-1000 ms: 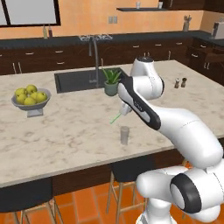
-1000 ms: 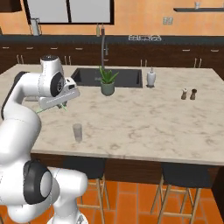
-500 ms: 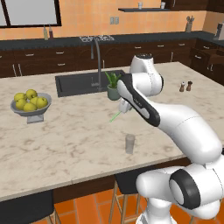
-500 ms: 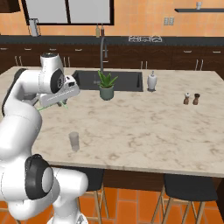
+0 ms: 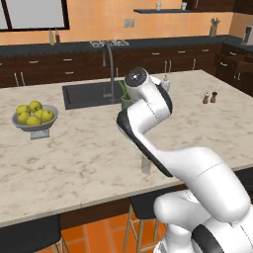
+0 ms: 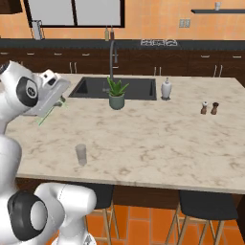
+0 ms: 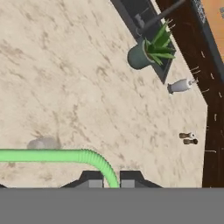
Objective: Take a straw from the drawer in front and place it inside the glass cup on the dining counter.
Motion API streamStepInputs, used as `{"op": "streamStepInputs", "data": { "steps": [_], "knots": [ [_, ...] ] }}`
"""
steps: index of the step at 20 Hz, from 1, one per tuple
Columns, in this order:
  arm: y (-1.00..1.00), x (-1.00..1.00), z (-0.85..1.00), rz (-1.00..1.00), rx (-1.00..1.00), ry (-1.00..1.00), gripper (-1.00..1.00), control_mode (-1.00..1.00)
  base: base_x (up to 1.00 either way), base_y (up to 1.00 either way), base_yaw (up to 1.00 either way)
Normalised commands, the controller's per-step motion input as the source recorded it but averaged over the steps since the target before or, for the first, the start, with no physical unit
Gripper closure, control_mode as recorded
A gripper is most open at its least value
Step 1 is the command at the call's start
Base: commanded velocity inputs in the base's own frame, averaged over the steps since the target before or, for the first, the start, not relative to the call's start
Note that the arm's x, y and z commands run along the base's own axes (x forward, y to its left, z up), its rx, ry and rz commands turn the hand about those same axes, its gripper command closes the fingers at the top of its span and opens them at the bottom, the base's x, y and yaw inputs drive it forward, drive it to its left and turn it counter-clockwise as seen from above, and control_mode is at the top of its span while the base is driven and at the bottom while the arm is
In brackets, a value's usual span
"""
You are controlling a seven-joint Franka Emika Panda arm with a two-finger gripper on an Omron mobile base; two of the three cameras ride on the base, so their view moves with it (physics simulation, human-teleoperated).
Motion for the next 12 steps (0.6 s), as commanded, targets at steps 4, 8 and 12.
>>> {"op": "streamStepInputs", "data": {
  "steps": [4, 8, 12],
  "knots": [
    [0.00, 0.01, 0.02, -0.19, -0.45, -0.23, 1.00, -1.00, 0.00, 0.00, 0.00],
    [0.00, 0.07, 0.00, -0.32, -0.39, -0.04, 1.00, -1.00, 0.00, 0.00, 0.00],
    [0.00, 0.01, 0.00, -0.36, -0.27, 0.00, 1.00, -1.00, 0.00, 0.00, 0.00]
  ]
}}
